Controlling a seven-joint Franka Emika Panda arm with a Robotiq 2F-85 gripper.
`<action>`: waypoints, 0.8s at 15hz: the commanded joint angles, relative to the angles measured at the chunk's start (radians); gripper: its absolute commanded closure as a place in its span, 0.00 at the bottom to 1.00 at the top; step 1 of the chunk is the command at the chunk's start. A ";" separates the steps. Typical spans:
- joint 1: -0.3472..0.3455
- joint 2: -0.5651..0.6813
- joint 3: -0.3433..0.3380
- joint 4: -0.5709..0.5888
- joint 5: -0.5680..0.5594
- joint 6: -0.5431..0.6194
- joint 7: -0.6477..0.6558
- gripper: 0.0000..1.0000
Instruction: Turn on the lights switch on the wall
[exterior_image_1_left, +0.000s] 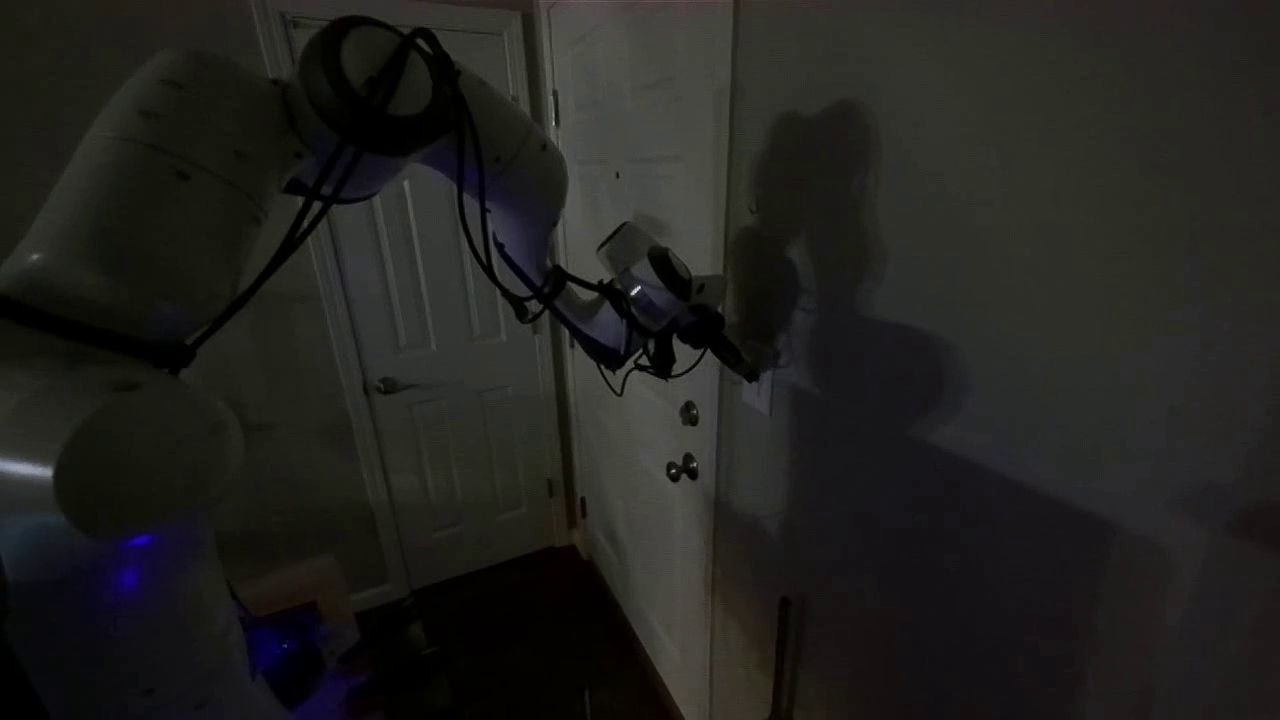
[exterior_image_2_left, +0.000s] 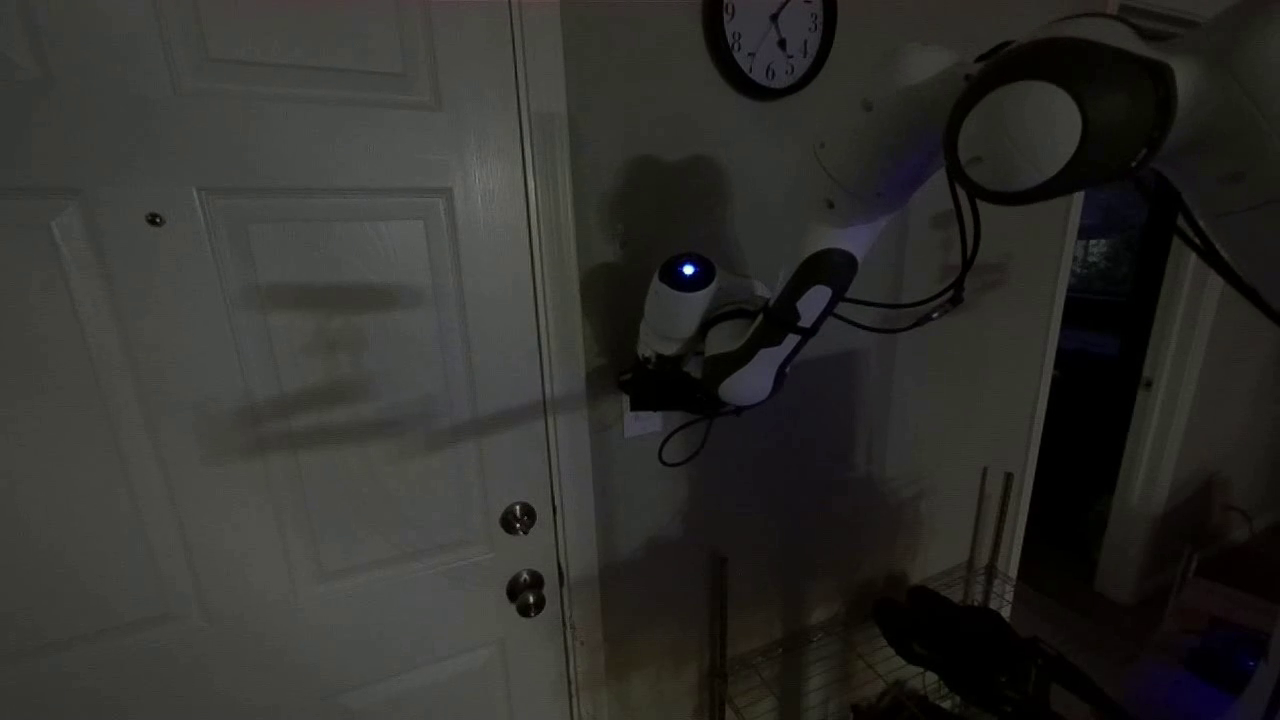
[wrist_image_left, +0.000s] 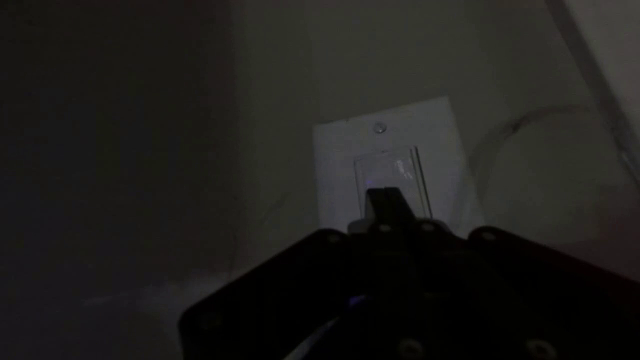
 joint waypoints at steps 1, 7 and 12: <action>0.050 0.088 -0.099 0.060 -0.041 0.103 0.116 0.98; 0.089 0.041 -0.102 -0.006 -0.010 0.060 0.098 0.98; 0.067 0.005 -0.042 -0.035 0.003 0.048 0.060 0.98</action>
